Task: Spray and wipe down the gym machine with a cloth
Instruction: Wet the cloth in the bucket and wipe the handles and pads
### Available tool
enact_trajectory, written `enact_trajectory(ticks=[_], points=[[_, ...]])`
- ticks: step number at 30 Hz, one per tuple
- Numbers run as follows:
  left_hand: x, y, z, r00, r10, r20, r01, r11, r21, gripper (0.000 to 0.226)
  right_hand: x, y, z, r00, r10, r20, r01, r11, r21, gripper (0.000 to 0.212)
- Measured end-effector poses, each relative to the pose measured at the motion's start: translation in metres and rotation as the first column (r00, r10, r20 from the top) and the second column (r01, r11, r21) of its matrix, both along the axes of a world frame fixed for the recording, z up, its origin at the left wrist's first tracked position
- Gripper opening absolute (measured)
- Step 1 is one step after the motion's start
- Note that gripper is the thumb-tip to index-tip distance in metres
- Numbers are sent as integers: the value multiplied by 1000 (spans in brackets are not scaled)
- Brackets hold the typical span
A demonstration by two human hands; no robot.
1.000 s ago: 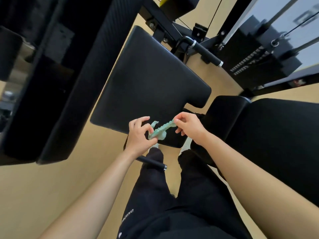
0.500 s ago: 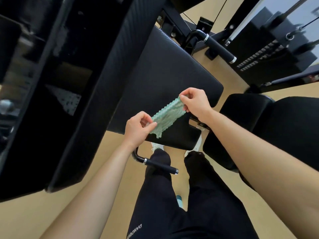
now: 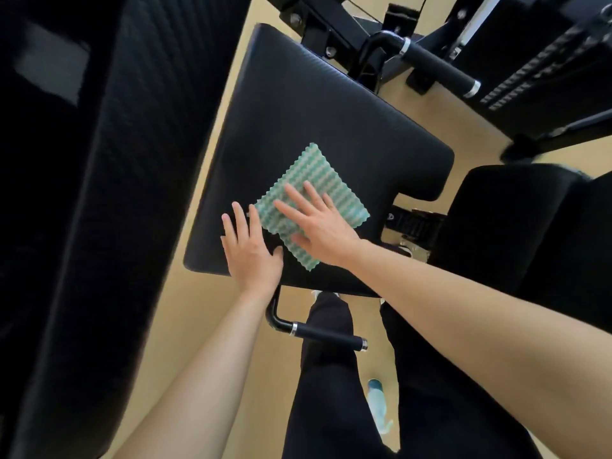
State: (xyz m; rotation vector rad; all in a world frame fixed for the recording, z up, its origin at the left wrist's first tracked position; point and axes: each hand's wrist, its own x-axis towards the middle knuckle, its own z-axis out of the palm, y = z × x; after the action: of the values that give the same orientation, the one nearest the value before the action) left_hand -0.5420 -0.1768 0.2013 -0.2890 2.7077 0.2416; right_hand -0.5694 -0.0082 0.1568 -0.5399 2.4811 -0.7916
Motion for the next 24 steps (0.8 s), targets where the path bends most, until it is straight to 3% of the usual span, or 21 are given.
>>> enact_trajectory(ticks=[2,5,9,15,17,19,24], points=[[2,1,-2,1000,-21,-7,21,999,-29,102,3,6,-15,995,85,-60,-78,992,100,75],[2,9,-4,1000,-2,-27,0,998,-70,112,-1,29,-30,996,38,-83,-24,987,162,78],[4,25,-5,1000,9,-8,-10,994,-113,115,-7,78,-47,967,-256,-2,249,937,246,81],[-2,52,-12,994,-51,98,71,976,-208,131,-22,120,-64,739,-664,115,614,733,292,88],[-4,55,-14,993,-66,102,91,962,-258,132,-27,112,-63,752,-651,104,607,745,277,86],[-5,56,-16,990,-81,119,114,947,-301,132,-29,96,-60,824,-563,63,532,807,255,81],[-10,62,-15,978,-102,183,168,906,-389,136,-4,40,-51,976,-202,-81,213,962,169,75]])
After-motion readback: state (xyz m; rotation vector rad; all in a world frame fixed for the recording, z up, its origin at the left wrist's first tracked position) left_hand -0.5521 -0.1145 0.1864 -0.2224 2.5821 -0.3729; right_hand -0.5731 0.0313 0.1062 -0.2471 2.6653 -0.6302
